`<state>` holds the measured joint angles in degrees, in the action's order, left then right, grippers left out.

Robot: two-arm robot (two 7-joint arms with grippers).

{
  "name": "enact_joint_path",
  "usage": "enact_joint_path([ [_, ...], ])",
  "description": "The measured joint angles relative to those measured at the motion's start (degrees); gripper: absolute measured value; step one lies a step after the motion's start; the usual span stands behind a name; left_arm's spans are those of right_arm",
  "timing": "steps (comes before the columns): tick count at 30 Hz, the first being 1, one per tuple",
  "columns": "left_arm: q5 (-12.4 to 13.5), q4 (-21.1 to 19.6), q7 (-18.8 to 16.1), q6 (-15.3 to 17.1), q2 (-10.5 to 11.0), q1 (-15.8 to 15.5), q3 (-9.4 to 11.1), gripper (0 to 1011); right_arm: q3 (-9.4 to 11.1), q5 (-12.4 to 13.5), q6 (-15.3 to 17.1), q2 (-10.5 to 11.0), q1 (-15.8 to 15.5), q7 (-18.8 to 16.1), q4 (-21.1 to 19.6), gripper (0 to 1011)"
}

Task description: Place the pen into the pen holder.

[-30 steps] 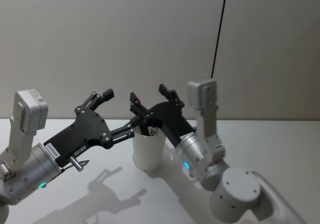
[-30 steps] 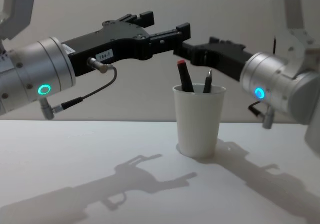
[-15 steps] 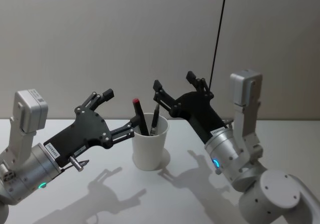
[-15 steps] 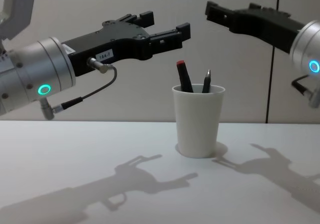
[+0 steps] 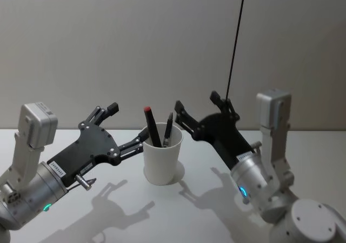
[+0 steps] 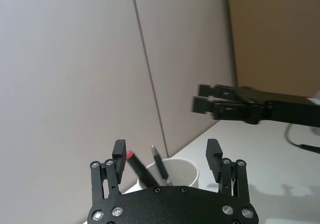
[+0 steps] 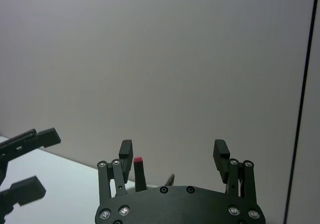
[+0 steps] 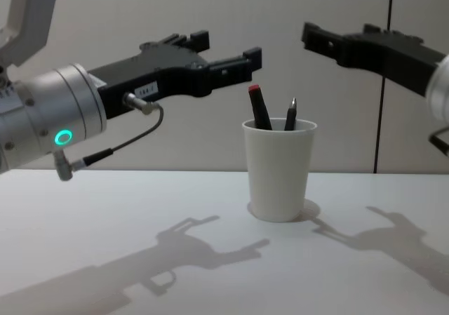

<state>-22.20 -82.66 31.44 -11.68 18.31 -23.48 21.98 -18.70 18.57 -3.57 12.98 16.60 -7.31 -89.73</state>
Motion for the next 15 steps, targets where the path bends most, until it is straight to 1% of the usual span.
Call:
enact_joint_path([
  [3, 0.6, -0.6, -1.6, 0.7, 0.2, 0.5, 0.2, 1003, 0.6, -0.2, 0.6, 0.6, -1.7, 0.4, -1.2, 1001],
  [5, 1.4, -1.4, -4.0, 1.6, 0.5, 1.3, 0.5, 1003, 0.9, -0.4, 0.9, 1.1, -2.9, 0.6, -1.9, 1001],
  [6, 1.6, -1.6, -4.6, 1.8, 0.5, 1.5, 0.6, 1003, 0.9, -0.4, 0.9, 1.1, -2.9, 0.6, -1.9, 1001],
  [13, 3.4, -3.4, -9.8, 4.0, 1.2, 3.1, 1.3, 1004, 2.4, -0.9, 2.2, 2.6, -7.1, 1.5, -4.7, 1001],
  [14, 3.6, -3.6, -10.4, 4.2, 1.2, 3.3, 1.4, 1004, 2.4, -0.9, 2.2, 2.6, -7.1, 1.5, -4.7, 1001],
  [15, 4.0, -4.0, -11.5, 4.7, 1.4, 3.7, 1.6, 1003, 2.8, -1.1, 2.7, 3.1, -8.4, 1.7, -5.6, 1001],
])
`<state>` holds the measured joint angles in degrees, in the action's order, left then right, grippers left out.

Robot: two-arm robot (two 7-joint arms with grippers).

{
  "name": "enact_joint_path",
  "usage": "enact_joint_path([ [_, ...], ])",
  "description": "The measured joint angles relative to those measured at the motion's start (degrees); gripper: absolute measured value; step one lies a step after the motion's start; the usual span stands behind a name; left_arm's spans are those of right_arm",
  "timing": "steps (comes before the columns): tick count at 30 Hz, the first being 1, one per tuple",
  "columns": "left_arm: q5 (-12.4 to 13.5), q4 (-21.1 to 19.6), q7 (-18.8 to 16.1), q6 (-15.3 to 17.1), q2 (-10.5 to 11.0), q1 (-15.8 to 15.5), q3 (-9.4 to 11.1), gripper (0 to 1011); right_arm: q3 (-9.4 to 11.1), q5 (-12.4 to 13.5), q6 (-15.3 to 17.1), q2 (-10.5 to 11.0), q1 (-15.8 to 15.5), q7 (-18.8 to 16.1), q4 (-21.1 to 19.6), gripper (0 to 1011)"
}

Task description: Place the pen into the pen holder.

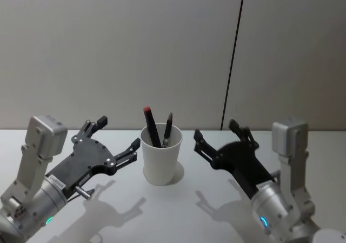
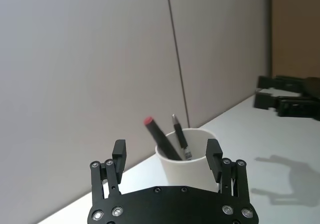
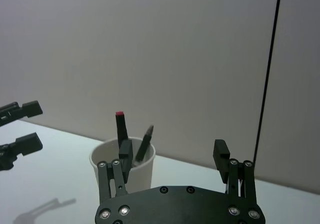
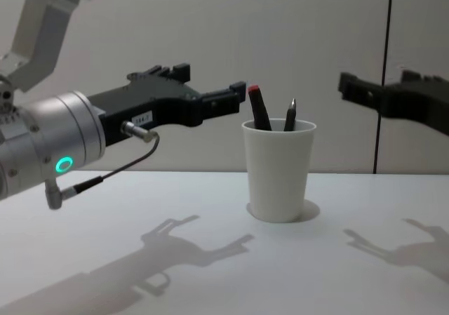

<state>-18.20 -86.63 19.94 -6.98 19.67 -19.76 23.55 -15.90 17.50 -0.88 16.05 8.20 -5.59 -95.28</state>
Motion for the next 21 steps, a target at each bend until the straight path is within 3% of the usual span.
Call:
enact_joint_path([
  [13, 3.2, -3.2, -9.3, 3.7, 1.1, 2.9, 1.2, 1003, 2.3, -0.8, 2.2, 2.5, -6.9, 1.4, -4.5, 1001],
  [21, 5.3, -5.2, -15.4, 6.2, 1.8, 4.9, 2.0, 1004, 2.9, -1.0, 2.8, 3.2, -8.9, 1.8, -5.8, 1001],
])
